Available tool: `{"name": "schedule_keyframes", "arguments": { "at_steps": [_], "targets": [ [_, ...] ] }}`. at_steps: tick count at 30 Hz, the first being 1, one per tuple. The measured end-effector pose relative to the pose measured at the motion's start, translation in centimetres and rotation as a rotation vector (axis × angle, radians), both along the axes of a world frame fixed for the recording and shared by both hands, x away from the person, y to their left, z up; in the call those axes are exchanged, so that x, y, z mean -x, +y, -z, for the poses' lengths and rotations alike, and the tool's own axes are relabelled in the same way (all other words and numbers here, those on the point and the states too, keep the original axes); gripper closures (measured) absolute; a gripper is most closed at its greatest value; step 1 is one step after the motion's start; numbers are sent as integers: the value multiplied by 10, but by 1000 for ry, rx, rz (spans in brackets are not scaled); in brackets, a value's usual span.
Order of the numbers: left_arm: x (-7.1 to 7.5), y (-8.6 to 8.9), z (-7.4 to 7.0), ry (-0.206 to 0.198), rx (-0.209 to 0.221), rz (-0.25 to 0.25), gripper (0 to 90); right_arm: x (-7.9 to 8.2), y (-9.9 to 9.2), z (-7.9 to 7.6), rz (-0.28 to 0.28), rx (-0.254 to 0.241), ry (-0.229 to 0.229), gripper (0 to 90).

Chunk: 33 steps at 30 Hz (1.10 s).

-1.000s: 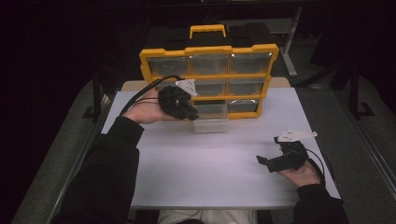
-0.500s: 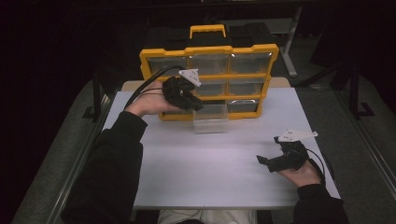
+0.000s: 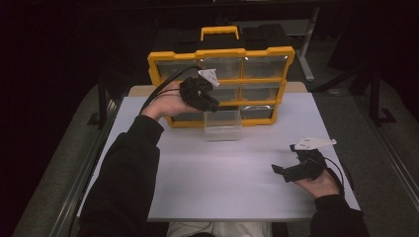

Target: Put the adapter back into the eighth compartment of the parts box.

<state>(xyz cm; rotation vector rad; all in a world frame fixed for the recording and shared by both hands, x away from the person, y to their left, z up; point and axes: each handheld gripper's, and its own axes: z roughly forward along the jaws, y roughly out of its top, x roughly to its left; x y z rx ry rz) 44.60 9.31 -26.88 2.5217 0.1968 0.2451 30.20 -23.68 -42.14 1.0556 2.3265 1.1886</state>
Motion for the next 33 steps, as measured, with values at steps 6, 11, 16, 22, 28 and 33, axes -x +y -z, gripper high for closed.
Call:
{"name": "schedule_keyframes", "arguments": {
  "at_steps": [6,11,16,22,28,33],
  "targets": [
    [-6,-11,9,10,-12,7,763,0,0,0,-1,-6,3,0],
    [-11,-21,18,23,-34,10,763,0,0,0,-2,-7,1,0],
    [-13,-27,24,31,-49,14,762,0,0,0,-4,-8,1,0],
    [-15,-32,35,37,-85,17,761,1,0,-1,-2,-9,-5,0],
    [-18,-40,47,42,-111,21,761,1,0,-1,-5,-7,-4,0],
    [-20,-44,54,51,-131,33,761,1,-1,-1,-7,-8,-4,0]
  ]
}}
